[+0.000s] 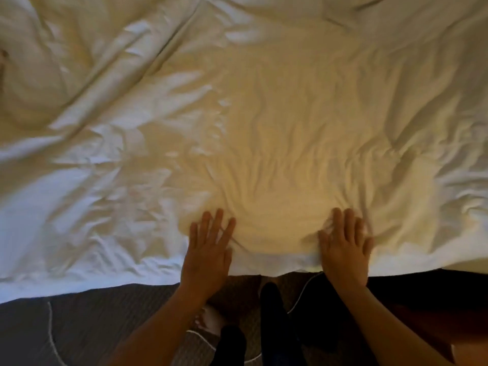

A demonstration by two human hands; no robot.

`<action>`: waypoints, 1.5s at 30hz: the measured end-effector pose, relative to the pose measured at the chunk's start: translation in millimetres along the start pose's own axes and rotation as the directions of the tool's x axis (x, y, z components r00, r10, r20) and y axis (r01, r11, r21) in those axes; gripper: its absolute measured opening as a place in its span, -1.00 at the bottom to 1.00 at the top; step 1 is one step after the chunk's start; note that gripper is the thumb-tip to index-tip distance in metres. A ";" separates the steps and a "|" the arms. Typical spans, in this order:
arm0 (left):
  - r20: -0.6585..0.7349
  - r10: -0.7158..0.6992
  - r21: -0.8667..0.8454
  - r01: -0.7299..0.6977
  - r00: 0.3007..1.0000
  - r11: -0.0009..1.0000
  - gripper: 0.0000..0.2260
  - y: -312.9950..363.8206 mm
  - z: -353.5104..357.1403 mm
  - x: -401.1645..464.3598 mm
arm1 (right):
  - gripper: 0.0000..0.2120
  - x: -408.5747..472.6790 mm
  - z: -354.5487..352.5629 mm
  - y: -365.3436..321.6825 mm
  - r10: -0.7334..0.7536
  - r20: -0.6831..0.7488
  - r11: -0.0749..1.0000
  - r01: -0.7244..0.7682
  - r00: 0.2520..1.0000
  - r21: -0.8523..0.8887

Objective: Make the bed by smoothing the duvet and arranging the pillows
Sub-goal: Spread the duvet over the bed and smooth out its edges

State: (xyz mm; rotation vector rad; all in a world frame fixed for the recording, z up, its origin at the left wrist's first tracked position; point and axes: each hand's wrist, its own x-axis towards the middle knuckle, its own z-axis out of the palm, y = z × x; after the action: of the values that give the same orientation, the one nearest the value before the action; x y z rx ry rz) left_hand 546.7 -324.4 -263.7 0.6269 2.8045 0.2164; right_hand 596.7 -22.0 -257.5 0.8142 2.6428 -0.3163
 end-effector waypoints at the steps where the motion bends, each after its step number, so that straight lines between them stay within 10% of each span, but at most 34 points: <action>1: 0.018 -0.061 -0.006 0.061 0.998 0.998 -0.42 -14.9 -7.9 -9.6 | -0.39 -6.0 -6.1 -12.9 0.050 0.024 0.997 -0.052 0.998 0.054; 7: 0.019 -0.512 -0.278 0.496 0.859 0.823 -0.40 -81.3 -54.5 -62.8 | -0.40 -65.0 -21.2 -120.9 -0.220 0.078 0.956 0.199 0.972 0.213; 15: 0.086 -0.396 -0.177 0.405 0.914 0.897 -0.32 -135.4 -23.8 -95.5 | -0.39 -106.6 28.2 -247.0 -0.600 0.176 0.799 0.579 0.780 0.159; 34: -0.208 -0.470 -0.375 0.374 0.858 0.848 -0.63 -294.3 -188.7 122.0 | -0.41 43.0 -36.4 -419.1 -0.548 -0.049 0.815 0.546 0.835 0.196; 45: 0.130 -0.381 0.079 0.374 0.915 0.924 -0.14 -417.3 -197.6 298.0 | -0.41 198.4 -47.3 -512.8 -0.560 -0.161 0.801 0.580 0.813 0.147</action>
State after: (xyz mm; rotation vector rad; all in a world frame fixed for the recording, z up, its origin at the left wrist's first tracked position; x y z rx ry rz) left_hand 65.0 -585.7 -223.1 0.0937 2.7276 0.0193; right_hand 134.9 -323.5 -238.6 0.0446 2.9447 -0.7056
